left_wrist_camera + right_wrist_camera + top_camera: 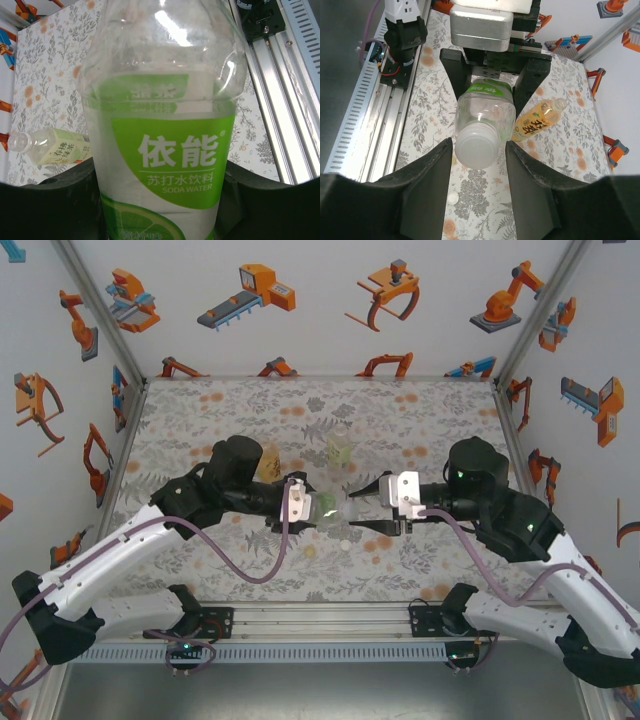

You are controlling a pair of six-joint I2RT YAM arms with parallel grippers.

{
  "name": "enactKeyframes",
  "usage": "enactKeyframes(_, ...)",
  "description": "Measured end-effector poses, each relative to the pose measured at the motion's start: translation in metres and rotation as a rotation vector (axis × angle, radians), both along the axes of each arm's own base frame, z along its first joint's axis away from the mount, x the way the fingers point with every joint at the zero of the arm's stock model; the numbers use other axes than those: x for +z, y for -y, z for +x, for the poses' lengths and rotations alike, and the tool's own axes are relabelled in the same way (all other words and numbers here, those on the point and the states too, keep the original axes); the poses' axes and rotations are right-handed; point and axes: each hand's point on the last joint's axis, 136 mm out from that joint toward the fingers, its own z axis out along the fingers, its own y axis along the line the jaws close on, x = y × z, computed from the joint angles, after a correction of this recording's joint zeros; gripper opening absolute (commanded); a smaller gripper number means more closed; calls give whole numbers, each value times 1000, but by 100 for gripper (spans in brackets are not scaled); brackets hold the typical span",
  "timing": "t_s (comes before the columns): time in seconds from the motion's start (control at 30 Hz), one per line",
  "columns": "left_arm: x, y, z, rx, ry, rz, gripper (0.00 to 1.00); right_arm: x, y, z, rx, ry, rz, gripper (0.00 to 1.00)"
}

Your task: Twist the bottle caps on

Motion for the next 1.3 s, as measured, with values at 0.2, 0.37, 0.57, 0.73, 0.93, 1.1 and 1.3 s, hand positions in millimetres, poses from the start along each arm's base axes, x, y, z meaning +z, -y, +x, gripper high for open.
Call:
enactKeyframes(0.2, 0, 0, 0, 3, -9, 3, 0, -2, -2, 1, 4, -6, -7, 27)
enactKeyframes(0.37, 0, 0, -1, 4, -17, 2, 0, -2, -2, 3, -13, -23, 4, 0)
enactKeyframes(0.57, -2, -1, 9, 62, -8, 13, 0, -5, -4, 25, -174, -202, 64, 0)
enactKeyframes(0.73, -9, -1, 28, 150, 28, 20, 0, -15, 1, 60, -412, -499, 180, 0)
enactKeyframes(0.93, -16, -1, 49, 243, 76, 40, 0, -33, 18, 99, -713, -961, 379, 0)
enactKeyframes(1.1, -19, 1, 61, 290, 101, 53, 0, -55, 32, 117, -934, -1366, 500, 0)
enactKeyframes(1.3, -29, 1, 67, 308, 104, 90, 0, -77, 36, 125, -1037, -1585, 587, 0)
